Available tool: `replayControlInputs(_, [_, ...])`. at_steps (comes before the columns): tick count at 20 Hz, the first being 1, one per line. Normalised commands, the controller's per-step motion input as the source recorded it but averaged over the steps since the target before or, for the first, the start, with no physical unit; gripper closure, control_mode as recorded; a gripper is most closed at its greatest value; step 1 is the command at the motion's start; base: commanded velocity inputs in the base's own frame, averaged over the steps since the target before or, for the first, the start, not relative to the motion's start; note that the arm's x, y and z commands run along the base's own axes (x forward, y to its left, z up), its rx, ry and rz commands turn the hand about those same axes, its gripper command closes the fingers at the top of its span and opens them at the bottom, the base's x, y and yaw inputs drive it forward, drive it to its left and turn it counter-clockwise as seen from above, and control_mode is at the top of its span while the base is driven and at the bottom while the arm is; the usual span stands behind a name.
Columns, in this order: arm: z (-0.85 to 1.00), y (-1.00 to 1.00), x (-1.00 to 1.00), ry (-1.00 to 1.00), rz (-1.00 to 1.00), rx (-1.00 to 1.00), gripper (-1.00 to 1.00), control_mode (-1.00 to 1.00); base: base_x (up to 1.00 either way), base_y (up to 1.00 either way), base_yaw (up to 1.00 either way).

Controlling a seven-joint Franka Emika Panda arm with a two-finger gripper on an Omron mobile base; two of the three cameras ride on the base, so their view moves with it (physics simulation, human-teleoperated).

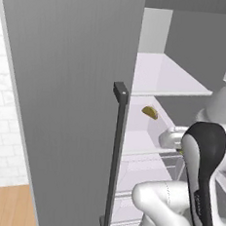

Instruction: Grab a lemon wedge from the fridge and one ice cube from the ice bowl, and put them in the glass of lemonade.

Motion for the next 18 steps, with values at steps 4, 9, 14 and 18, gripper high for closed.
replayControlInputs(4, [-0.07,0.00,-0.64,0.02,-0.07,0.02,1.00,-1.00,0.00,0.00,0.00])
replayControlInputs(9, [0.00,0.00,0.00,0.00,0.00,0.00,1.00,-1.00,0.00,0.00,0.00])
replayControlInputs(14, [0.00,0.00,-0.03,0.00,0.00,0.00,1.00,-1.00,0.00,0.00,0.00])
replayControlInputs(18, [0.00,-0.03,-0.18,0.00,-0.02,0.01,1.00,1.00,-0.75,-0.04,-0.12])
